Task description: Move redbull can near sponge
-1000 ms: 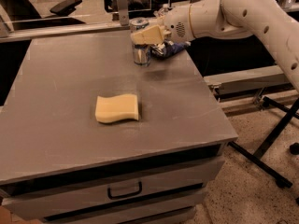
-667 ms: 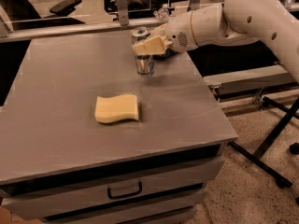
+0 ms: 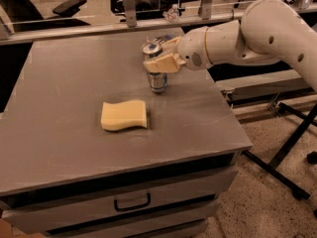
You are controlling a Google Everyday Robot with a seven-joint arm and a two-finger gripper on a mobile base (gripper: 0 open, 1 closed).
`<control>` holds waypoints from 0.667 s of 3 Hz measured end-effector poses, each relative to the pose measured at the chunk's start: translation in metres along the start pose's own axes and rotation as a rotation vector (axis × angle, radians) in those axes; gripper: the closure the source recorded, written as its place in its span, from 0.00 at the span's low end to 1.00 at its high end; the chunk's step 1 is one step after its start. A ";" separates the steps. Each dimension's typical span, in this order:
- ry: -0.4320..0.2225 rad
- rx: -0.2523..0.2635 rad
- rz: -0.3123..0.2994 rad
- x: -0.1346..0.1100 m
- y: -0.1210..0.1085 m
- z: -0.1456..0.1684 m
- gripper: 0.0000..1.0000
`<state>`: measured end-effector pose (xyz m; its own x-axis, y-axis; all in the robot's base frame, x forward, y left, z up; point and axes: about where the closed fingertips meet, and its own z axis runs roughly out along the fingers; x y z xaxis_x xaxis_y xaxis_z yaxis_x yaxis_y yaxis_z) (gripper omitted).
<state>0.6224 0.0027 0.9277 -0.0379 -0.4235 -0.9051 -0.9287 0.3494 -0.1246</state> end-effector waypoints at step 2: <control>-0.087 0.009 -0.029 0.004 0.028 -0.005 0.61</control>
Offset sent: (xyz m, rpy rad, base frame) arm -0.0466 0.0013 -0.0106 0.1130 -0.0707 -0.0060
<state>0.5942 0.0066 0.9222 0.0218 -0.3593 -0.9330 -0.9256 0.3455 -0.1547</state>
